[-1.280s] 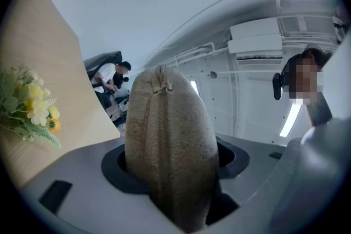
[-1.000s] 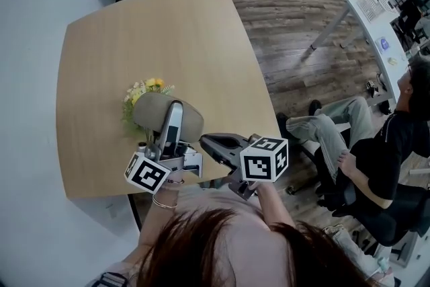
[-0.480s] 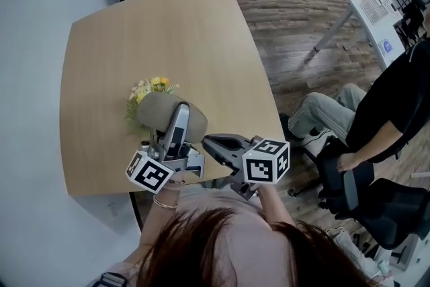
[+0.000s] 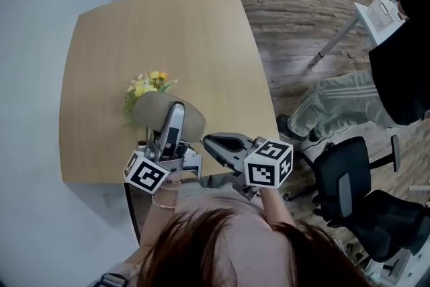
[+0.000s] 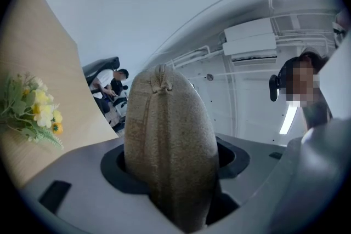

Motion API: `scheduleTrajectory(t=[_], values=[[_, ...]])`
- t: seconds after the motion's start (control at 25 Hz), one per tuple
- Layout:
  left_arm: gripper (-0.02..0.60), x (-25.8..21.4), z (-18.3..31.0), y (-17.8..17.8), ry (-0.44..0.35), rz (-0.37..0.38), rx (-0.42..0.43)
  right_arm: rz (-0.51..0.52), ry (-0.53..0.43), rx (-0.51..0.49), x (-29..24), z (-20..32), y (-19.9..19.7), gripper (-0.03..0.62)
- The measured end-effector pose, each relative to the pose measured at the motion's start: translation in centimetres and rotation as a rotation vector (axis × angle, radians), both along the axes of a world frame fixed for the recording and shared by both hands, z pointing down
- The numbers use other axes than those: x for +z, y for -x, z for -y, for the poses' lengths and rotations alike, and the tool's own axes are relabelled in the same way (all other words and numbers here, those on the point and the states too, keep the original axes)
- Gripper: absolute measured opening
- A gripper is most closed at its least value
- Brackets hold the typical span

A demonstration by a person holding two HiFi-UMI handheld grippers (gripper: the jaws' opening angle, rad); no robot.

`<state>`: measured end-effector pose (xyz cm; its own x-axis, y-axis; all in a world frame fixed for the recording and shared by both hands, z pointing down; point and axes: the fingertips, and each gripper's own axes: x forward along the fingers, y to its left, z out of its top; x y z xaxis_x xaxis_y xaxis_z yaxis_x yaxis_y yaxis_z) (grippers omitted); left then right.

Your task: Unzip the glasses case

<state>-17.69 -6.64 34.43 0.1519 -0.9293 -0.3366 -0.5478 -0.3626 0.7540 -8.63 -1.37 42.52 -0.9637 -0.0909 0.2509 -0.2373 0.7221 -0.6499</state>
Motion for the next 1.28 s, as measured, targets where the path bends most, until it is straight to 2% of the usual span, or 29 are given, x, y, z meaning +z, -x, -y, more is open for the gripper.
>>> scheduleTrajectory(t=[0.08, 0.32, 0.48, 0.68, 0.8, 1.04, 1.28], values=[[0.299, -0.5, -0.4, 0.7, -0.018, -0.002, -0.038, -0.035, -0.041, 0.01, 0.2, 0.3, -1.1, 0.023], [0.299, -2.1, -1.9, 2.2, -0.083, -0.035, -0.101, -0.061, -0.115, 0.137, -0.6, 3.3, -4.9, 0.021], [0.299, -2.7, -3.3, 1.8, -0.096, -0.054, -0.111, -0.067, -0.185, 0.214, -1.8, 4.9, -6.9, 0.018], [0.299, -3.1, -5.2, 1.1, -0.111, -0.078, -0.113, -0.118, -0.337, 0.314, -3.0, 6.1, -8.3, 0.015], [0.299, -3.3, -6.1, 0.8, -0.119, -0.089, -0.103, -0.141, -0.404, 0.346, -3.6, 6.1, -8.4, 0.015], [0.299, -4.2, -7.6, 2.0, -0.153, -0.123, -0.07, -0.145, -0.45, 0.372, -4.6, 5.1, -6.9, 0.015], [0.299, -5.5, -9.0, 4.1, -0.187, -0.166, 0.012, -0.121, -0.483, 0.446, -6.0, 3.9, -4.8, 0.015]])
